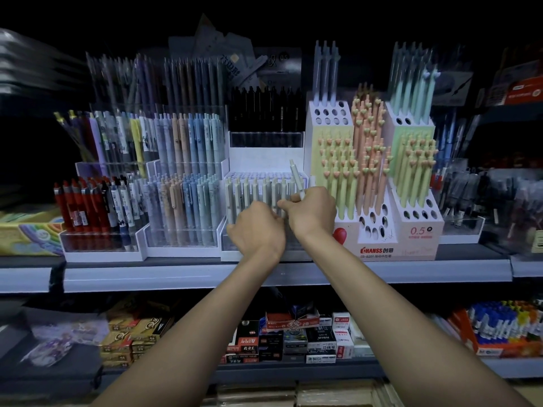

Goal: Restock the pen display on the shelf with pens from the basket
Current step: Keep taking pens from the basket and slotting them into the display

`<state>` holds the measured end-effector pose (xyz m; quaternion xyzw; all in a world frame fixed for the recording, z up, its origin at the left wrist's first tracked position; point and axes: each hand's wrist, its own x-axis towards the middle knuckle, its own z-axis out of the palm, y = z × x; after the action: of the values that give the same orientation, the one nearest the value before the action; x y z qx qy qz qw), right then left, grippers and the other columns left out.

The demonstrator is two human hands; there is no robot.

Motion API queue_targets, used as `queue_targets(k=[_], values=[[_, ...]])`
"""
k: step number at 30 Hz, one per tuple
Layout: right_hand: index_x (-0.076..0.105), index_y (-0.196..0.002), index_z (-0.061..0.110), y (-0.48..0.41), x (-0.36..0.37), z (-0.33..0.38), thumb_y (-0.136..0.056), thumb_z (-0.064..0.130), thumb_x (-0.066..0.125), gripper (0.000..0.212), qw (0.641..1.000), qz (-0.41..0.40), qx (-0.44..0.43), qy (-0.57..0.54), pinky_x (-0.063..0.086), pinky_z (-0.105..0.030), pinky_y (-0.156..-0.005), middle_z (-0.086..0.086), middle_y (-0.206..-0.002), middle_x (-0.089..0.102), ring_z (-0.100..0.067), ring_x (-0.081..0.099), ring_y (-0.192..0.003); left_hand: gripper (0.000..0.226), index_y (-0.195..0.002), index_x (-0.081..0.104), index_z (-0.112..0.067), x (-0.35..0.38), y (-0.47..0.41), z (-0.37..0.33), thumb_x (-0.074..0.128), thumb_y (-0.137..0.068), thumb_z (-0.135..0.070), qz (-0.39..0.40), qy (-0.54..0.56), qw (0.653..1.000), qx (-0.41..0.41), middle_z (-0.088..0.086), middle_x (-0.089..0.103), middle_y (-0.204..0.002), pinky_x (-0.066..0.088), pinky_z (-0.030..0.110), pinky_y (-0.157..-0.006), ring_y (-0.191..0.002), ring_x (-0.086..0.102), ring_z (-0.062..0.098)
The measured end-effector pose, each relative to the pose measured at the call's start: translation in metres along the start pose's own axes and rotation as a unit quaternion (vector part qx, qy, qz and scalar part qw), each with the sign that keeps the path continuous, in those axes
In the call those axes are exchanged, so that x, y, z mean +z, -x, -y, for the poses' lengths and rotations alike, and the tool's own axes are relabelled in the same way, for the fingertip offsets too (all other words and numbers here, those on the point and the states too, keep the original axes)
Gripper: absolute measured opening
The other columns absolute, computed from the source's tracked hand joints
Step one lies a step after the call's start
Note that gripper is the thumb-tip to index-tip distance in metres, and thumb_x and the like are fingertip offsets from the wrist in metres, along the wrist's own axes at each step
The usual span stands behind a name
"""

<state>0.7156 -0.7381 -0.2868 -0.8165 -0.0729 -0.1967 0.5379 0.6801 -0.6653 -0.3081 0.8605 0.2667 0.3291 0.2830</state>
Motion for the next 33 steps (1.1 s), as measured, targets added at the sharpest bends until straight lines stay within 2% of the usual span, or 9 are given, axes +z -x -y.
queue_targets(k=[4,7,10,15,18,21,23,26,33], values=[[0.069,-0.075,0.014,0.011,-0.011,-0.004,-0.079,0.02,0.086,0.019,0.999,0.03,0.03,-0.03,0.062,-0.038,-0.072,-0.004,-0.081,0.075,-0.025,0.075,-0.072,0.024,-0.065,0.071,-0.021,-0.015,0.005,0.006,0.065,-0.086,-0.032,-0.006,0.012,1.0,0.001,0.003,0.071,-0.067,0.053,0.043,-0.09,-0.078,0.07,0.028],[0.067,-0.084,0.012,0.026,-0.028,-0.006,-0.081,0.019,0.084,0.018,0.986,0.11,0.089,-0.082,0.057,-0.033,-0.06,-0.004,-0.081,0.076,-0.019,0.073,-0.059,0.017,-0.077,0.079,-0.026,-0.03,0.016,0.012,0.071,-0.088,-0.036,0.017,0.047,0.999,0.005,-0.003,0.075,-0.075,0.054,0.044,-0.092,-0.083,0.072,0.022],[0.059,-0.098,0.011,0.042,-0.046,-0.006,-0.088,0.03,0.075,0.027,0.972,0.159,0.129,-0.119,0.035,-0.027,-0.049,-0.003,-0.072,0.064,-0.017,0.055,-0.053,0.016,-0.079,0.079,-0.023,-0.042,0.03,0.02,0.075,-0.09,-0.033,0.101,0.158,0.982,0.013,-0.008,0.076,-0.075,0.059,0.038,-0.082,-0.079,0.072,0.014],[0.043,-0.08,0.018,0.063,-0.06,-0.007,-0.104,0.04,0.046,0.032,0.974,0.159,0.097,-0.132,0.027,-0.028,-0.049,-0.006,-0.073,0.044,-0.016,0.033,-0.055,0.018,-0.086,0.079,0.001,-0.056,0.057,0.029,0.074,-0.094,-0.014,0.166,0.314,0.935,0.001,0.008,0.073,-0.078,0.051,0.029,-0.077,-0.069,0.063,0.011],[0.047,-0.097,0.021,0.077,-0.064,-0.007,-0.101,0.04,0.049,0.02,0.979,0.146,0.069,-0.123,0.035,-0.033,-0.056,-0.011,-0.094,0.056,-0.022,0.046,-0.069,0.015,-0.092,0.081,-0.006,-0.061,0.073,0.031,0.069,-0.097,-0.014,0.193,0.346,0.918,-0.004,0.011,0.076,-0.089,0.051,0.025,-0.073,-0.073,0.062,0.013],[0.055,-0.107,0.014,0.088,-0.077,-0.003,-0.105,0.029,0.053,0.015,0.984,0.12,0.016,-0.133,0.054,-0.039,-0.071,-0.005,-0.089,0.066,-0.02,0.064,-0.074,0.015,-0.097,0.081,-0.01,-0.066,0.086,0.027,0.067,-0.099,-0.017,0.216,0.368,0.904,0.002,0.006,0.077,-0.09,0.049,0.011,-0.062,-0.076,0.065,0.012],[0.063,-0.106,0.012,0.091,-0.084,0.001,-0.104,0.027,0.057,0.016,0.986,0.096,-0.01,-0.136,0.053,-0.029,-0.079,0.0,-0.093,0.067,-0.016,0.064,-0.085,0.014,-0.105,0.08,-0.013,-0.07,0.093,0.024,0.07,-0.099,-0.021,0.23,0.391,0.891,0.006,-0.003,0.078,-0.094,0.045,0.005,-0.057,-0.075,0.069,0.006],[0.073,-0.1,0.014,0.094,-0.093,0.006,-0.101,0.027,0.064,0.016,0.988,0.072,-0.036,-0.135,0.046,-0.018,-0.073,0.007,-0.099,0.07,-0.006,0.063,-0.09,0.018,-0.111,0.08,-0.015,-0.073,0.1,0.021,0.074,-0.095,-0.022,0.249,0.408,0.878,0.024,-0.004,0.08,-0.1,0.047,0.004,-0.06,-0.081,0.073,0.003],[0.08,-0.1,0.014,0.096,-0.103,0.01,-0.096,0.024,0.072,0.013,0.981,0.063,-0.033,-0.179,0.059,-0.042,-0.094,0.002,-0.099,0.077,-0.018,0.072,-0.098,0.016,-0.101,0.082,-0.008,-0.074,0.102,0.014,0.082,-0.089,-0.019,0.207,0.443,0.872,0.032,0.002,0.081,-0.095,0.05,0.007,-0.064,-0.085,0.075,0.007]])
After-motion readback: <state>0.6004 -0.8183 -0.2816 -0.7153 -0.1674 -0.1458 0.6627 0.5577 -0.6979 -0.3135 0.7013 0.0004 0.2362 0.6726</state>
